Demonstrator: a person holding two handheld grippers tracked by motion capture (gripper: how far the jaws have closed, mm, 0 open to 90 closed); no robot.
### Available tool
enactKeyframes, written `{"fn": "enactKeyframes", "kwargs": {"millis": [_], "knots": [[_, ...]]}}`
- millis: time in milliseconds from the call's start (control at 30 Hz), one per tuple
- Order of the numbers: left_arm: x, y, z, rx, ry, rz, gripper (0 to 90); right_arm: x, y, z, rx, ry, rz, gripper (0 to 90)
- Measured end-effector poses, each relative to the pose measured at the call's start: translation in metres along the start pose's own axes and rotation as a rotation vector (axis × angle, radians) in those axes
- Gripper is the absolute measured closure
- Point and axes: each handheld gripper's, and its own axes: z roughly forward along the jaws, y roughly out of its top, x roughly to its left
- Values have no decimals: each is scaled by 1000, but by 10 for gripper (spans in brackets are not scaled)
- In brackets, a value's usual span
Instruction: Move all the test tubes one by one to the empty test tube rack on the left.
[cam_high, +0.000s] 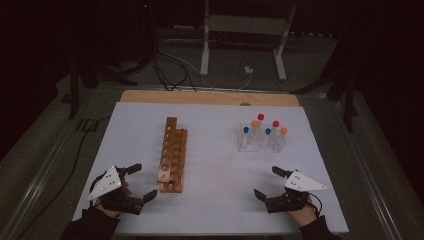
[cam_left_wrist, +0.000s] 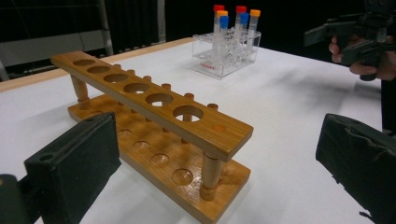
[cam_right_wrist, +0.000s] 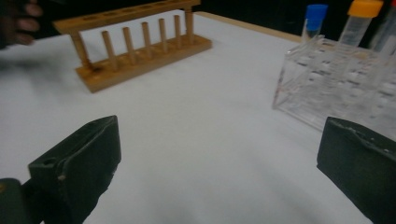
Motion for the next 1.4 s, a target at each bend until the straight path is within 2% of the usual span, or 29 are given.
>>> {"fn": "enactKeyframes", "kwargs": {"millis": [100, 167, 267, 300, 667, 767, 800, 900, 1000, 1100, 1267, 1400], "knots": [[0, 0, 1, 0, -10, -3, 4, 2, 0, 2, 13, -1, -22, 0], [0, 0, 1, 0, -24, -19, 5, 3, 0, 3, 18, 1, -26, 0], [-1, 0, 2, 6, -24, -8, 4, 4, -1, 4, 25, 15, -23, 0], [-1, 0, 2, 5, -27, -9, 4, 4, -1, 6, 65, 10, -36, 0], [0, 1, -1, -16, -16, -12, 5, 3, 1, 10, 152, 77, -3, 0], [0, 1, -1, -17, -14, -12, 5, 6, 2, 11, 169, 80, -17, 0], [0, 1, -1, -17, -14, -10, 4, 11, 3, 12, 196, 89, -30, 0], [0, 1, -1, -14, -14, -5, 4, 19, 8, 14, 219, 120, -51, 0], [0, 1, -1, -16, -10, -5, 4, 27, 18, 12, 194, 154, -43, 0], [0, 1, -1, -20, -7, -7, 5, 33, 29, 11, 162, 161, -49, 0], [0, 1, -2, -22, -13, -8, 5, 33, 45, 7, 101, 141, -39, 0], [0, 1, -2, -21, -13, -8, 5, 29, 54, 7, 74, 96, -49, 0]]}}
